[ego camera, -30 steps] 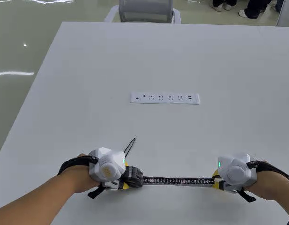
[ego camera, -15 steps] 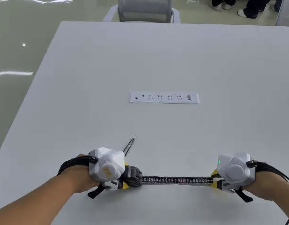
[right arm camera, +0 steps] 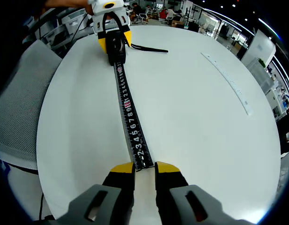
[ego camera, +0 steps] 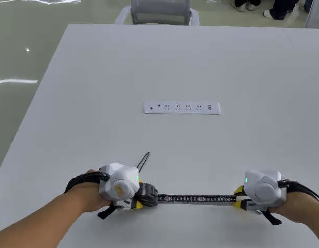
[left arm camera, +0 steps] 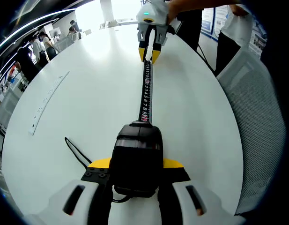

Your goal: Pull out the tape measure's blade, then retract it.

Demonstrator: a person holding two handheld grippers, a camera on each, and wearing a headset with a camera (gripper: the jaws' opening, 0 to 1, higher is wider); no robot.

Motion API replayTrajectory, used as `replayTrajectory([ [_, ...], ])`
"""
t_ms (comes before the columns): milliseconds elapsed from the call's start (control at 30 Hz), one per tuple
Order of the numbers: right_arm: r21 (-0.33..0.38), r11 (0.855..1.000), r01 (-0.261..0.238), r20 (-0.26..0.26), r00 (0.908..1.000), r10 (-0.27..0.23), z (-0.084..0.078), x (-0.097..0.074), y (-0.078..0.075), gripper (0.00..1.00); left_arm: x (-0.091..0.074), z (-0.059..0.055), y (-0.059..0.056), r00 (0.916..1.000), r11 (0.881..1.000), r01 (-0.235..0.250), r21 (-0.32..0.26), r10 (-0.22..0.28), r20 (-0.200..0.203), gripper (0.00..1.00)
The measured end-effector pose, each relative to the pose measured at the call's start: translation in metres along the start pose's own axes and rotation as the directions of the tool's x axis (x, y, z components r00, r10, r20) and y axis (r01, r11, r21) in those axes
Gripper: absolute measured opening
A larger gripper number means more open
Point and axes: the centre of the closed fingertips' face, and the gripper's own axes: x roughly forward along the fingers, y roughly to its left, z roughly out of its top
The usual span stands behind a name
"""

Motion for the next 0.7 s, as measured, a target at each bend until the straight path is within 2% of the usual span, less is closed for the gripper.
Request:
replayTrajectory([
  [67,-0.013,1.0,0.008,-0.003,1.0,-0.008,0.0,0.0,0.0,0.17,0.001,0.0,0.0,1.0,1.0,-0.001,-0.003,0.001,0.001,0.33],
  [100,-0.023,1.0,0.011,-0.032,0.9994,-0.011,-0.005,0.0,0.0,0.21,0.0,0.0,0.0,1.0,1.0,-0.002,-0.003,0.002,0.002,0.33],
  [133,-0.033,0.999,0.013,-0.037,0.9992,-0.014,-0.007,-0.001,0.001,0.25,0.0,0.0,0.0,1.0,1.0,-0.002,-0.003,0.002,0.003,0.33],
  [233,0.002,0.999,0.04,-0.017,0.9991,-0.04,-0.007,-0.001,-0.004,0.35,0.0,0.001,0.0,1.0,1.0,-0.002,-0.002,0.002,0.005,0.33],
  [400,0.083,0.992,0.097,0.044,0.9939,-0.101,0.002,-0.012,-0.015,0.7,0.0,0.001,-0.001,1.0,1.0,0.001,0.001,-0.001,0.007,0.33],
  [433,0.11,0.989,0.099,0.051,0.9931,-0.105,0.003,-0.012,-0.016,0.77,0.0,0.001,0.0,1.0,1.0,0.001,0.001,-0.001,0.007,0.33],
  [467,0.179,0.98,0.088,0.042,0.9944,-0.097,0.0,-0.013,-0.013,0.86,0.0,0.001,-0.001,1.0,1.0,0.0,0.002,0.0,0.007,0.33],
  [500,0.201,0.976,0.085,0.034,0.995,-0.094,-0.002,-0.014,-0.011,0.95,0.0,0.001,0.0,1.0,1.0,-0.001,0.008,0.001,0.007,0.33],
  [533,0.177,0.98,0.089,0.04,0.9944,-0.098,-0.003,-0.014,-0.011,0.98,0.0,0.001,0.0,1.0,1.0,-0.001,0.008,0.001,0.006,0.33],
  [600,0.184,0.978,0.095,0.037,0.994,-0.103,-0.006,-0.016,-0.009,1.0,0.0,0.001,0.0,1.0,1.0,-0.002,0.007,0.002,0.006,0.33],
  [633,0.235,0.968,0.089,0.03,0.9946,-0.099,-0.01,-0.017,-0.006,1.0,0.001,0.001,0.001,1.0,1.0,-0.002,0.006,0.002,0.006,0.33],
  [700,0.256,0.964,0.073,0.045,0.9952,-0.087,-0.01,-0.019,-0.002,1.0,0.0,0.001,0.001,0.9999,1.0,0.0,-0.005,0.0,0.01,0.33],
])
